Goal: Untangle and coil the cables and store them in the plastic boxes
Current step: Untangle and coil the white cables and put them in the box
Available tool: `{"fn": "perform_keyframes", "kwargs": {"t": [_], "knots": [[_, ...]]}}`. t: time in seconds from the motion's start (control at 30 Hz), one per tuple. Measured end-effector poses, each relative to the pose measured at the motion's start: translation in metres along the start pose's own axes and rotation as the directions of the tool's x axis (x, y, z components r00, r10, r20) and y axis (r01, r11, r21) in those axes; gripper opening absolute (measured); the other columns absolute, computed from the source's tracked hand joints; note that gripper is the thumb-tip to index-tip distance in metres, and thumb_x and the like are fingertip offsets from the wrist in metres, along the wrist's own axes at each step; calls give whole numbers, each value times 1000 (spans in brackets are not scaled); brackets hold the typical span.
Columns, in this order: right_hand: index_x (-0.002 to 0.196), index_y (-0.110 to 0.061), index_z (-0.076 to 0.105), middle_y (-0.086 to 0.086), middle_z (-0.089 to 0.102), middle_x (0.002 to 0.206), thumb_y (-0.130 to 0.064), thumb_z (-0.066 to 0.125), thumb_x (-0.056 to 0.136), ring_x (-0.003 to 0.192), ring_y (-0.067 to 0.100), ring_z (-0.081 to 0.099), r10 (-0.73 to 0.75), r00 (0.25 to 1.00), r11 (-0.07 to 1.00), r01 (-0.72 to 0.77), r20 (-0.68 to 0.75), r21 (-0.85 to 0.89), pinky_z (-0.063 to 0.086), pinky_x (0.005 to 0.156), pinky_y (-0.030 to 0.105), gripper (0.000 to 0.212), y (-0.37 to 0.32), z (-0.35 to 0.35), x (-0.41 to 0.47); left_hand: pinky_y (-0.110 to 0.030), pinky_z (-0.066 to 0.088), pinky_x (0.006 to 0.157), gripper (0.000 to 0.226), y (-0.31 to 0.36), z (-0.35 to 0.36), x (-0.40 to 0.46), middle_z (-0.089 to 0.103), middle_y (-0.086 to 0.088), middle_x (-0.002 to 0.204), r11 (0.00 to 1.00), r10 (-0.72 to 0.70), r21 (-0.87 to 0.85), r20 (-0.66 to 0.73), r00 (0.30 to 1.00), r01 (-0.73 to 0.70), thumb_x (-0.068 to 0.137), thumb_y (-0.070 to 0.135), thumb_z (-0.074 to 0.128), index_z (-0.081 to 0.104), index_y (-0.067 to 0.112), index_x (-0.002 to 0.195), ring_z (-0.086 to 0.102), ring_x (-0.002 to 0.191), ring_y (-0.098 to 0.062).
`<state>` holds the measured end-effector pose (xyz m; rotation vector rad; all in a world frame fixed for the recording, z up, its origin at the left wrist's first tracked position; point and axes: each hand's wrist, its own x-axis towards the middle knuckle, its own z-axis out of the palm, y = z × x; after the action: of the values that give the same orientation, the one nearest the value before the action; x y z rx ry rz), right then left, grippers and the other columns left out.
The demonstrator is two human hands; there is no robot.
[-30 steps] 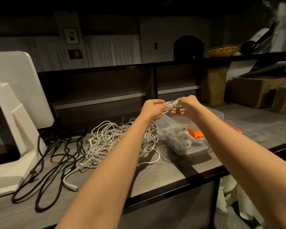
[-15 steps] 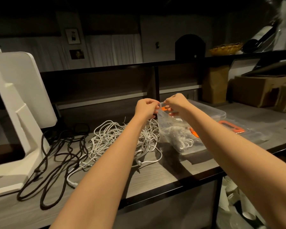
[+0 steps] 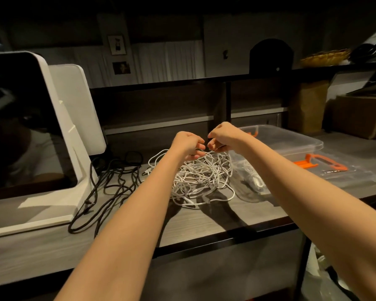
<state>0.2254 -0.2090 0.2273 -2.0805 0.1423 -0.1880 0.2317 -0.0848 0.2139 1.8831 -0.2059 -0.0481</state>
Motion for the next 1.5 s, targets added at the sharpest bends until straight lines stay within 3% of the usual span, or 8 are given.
{"fn": "perform_keyframes", "kwargs": {"t": [0.2,0.37,0.47,0.63,0.83,1.03,1.23,1.5], "knots": [[107,7,60,17,66,86,-7,46,98,60,19,62,46,981,972,-1,188,-235,53,55,25,22,20,21,4,-22,55,56,14,-27,-4,8,62,-10,77,991,-65,121,84,994,55,98,4,51,64,0,97,63,62,-15],[113,6,63,18,68,110,-2,51,92,89,28,66,-5,974,826,131,226,-548,50,74,34,26,43,37,20,-16,50,44,7,-44,2,16,58,-10,76,964,-151,246,174,973,105,96,4,56,61,0,99,57,60,-14],[117,-4,66,12,67,114,-4,55,91,99,23,62,-70,965,789,209,254,-578,46,81,29,28,53,41,26,-16,49,45,13,-60,8,27,61,-7,81,900,-130,433,158,979,49,91,12,66,64,3,100,57,62,-11],[107,-10,71,8,69,110,-2,60,88,102,19,63,-160,957,779,273,243,-564,51,88,30,24,70,45,44,-38,57,86,21,-85,16,44,72,-10,97,788,-71,615,127,989,-22,85,19,74,71,2,96,70,89,-22],[102,-12,71,7,67,108,-4,57,90,98,16,60,-238,949,813,310,206,-492,45,78,23,20,85,53,54,-35,54,88,24,-91,17,57,66,-16,111,745,-39,667,36,999,5,91,5,53,62,-3,112,65,102,-30],[114,-17,64,4,63,112,-20,60,92,105,19,57,-340,939,835,322,41,-447,46,93,35,23,107,69,59,-28,52,59,32,-91,12,66,62,-25,118,962,-127,239,-24,992,129,100,4,41,51,-11,126,65,104,-39],[120,-42,59,-1,48,125,-32,56,92,124,18,35,-456,890,808,412,-3,-421,25,106,47,30,110,74,48,-21,35,45,33,-94,-17,49,42,1,65,929,-138,-351,-26,990,120,97,19,36,43,17,64,43,55,-11],[125,-13,53,-6,57,113,-20,58,94,107,10,55,-469,878,880,473,99,-30,49,96,37,32,102,84,45,-21,36,61,36,-97,-19,43,55,6,78,982,189,-52,213,959,-182,103,36,42,56,19,75,48,74,-8]]}}
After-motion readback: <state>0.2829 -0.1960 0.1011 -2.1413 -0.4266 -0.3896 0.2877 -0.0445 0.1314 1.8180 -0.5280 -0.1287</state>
